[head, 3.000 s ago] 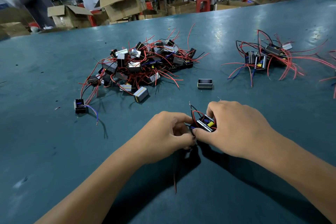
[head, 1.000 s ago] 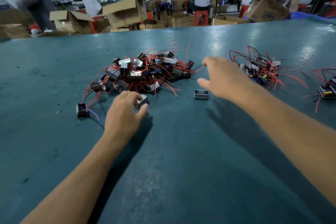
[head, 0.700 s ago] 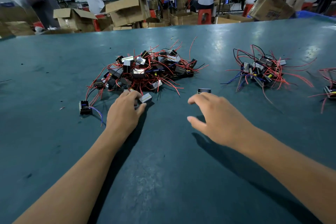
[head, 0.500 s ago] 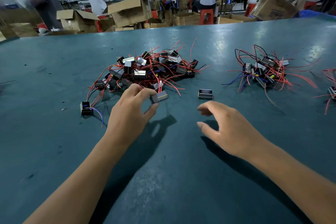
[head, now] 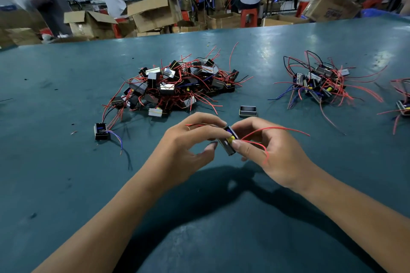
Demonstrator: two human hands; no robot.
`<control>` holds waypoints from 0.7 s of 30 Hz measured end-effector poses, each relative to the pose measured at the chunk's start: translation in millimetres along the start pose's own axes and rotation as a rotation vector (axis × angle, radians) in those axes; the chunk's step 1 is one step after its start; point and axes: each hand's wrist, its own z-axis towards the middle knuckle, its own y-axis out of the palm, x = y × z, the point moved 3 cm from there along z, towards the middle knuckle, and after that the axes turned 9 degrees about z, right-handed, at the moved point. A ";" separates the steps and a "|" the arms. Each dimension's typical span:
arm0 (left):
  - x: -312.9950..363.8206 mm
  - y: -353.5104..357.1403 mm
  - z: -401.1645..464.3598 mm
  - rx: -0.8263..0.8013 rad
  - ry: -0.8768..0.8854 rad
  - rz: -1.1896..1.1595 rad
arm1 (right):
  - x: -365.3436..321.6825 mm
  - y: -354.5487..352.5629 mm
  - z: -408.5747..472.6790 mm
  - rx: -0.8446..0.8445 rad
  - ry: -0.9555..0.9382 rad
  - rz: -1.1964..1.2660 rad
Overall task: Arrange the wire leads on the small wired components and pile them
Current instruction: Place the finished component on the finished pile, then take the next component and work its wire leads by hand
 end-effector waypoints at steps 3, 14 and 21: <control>-0.7 1.6 -3.3 -0.021 -0.174 -0.322 | -0.5 -1.7 1.3 0.047 -0.010 0.103; -0.9 26.5 -9.3 0.019 -0.639 -0.808 | 5.5 -3.0 1.9 0.296 -0.025 0.218; 4.0 34.7 -9.2 0.045 -0.788 -0.833 | 6.8 12.9 -4.8 0.145 -0.047 0.124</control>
